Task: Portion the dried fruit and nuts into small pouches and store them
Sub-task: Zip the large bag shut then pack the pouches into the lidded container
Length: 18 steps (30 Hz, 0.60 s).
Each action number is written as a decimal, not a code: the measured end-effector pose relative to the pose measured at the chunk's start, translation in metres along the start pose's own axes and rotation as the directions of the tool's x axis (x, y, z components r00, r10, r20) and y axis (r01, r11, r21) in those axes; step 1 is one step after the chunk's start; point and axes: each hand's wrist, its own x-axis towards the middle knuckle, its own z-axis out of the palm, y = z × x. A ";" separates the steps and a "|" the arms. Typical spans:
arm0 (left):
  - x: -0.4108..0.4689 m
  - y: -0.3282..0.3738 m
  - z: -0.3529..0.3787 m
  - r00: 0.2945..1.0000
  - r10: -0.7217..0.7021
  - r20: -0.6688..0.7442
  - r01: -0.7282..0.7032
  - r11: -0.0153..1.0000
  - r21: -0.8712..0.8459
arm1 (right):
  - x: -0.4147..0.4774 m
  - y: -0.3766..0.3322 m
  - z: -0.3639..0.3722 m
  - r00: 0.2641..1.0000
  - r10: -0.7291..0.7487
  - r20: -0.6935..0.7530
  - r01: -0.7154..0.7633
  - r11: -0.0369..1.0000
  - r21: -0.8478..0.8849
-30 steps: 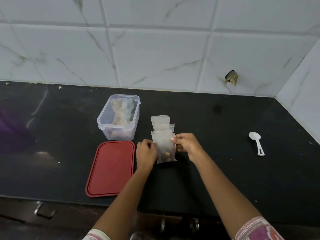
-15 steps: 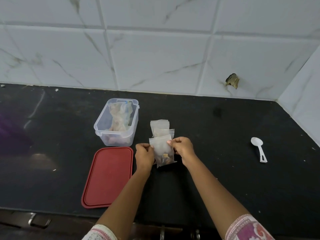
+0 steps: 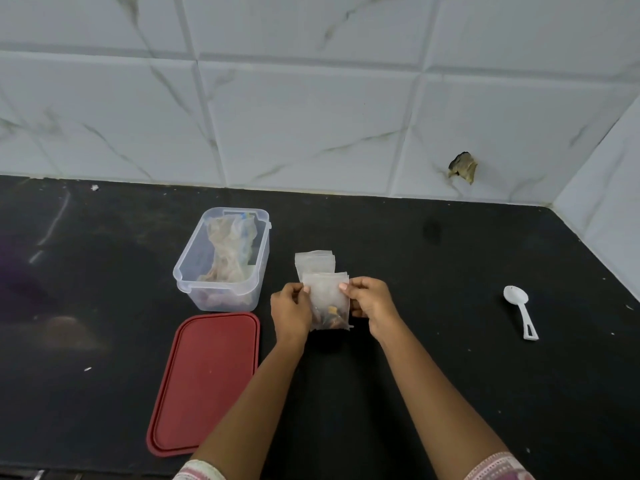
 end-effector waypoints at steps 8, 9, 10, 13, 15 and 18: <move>0.008 -0.001 0.005 0.999 -0.051 -0.001 0.050 0.998 0.049 | 0.011 0.002 0.002 0.999 0.039 -0.021 -0.039 0.999 0.003; 0.007 -0.002 0.005 0.999 -0.025 -0.021 0.027 0.997 0.067 | 0.013 0.002 0.002 0.999 0.037 -0.017 -0.037 0.999 -0.002; 0.005 -0.003 0.005 0.999 0.008 -0.036 -0.005 0.996 0.087 | 0.013 0.003 0.002 0.999 0.035 -0.012 -0.035 0.999 -0.004; -0.001 -0.004 0.004 0.994 0.098 -0.057 -0.089 0.985 0.146 | 0.014 0.004 0.001 0.999 0.037 0.009 -0.037 0.999 -0.030; -0.002 -0.005 0.005 0.992 0.114 -0.049 -0.105 0.982 0.155 | 0.015 0.006 -0.001 1.000 0.021 0.018 -0.020 0.999 -0.045; 0.002 -0.008 0.007 0.993 0.105 -0.054 -0.096 0.983 0.155 | 0.015 0.006 -0.003 0.999 -0.008 0.036 0.010 0.999 -0.044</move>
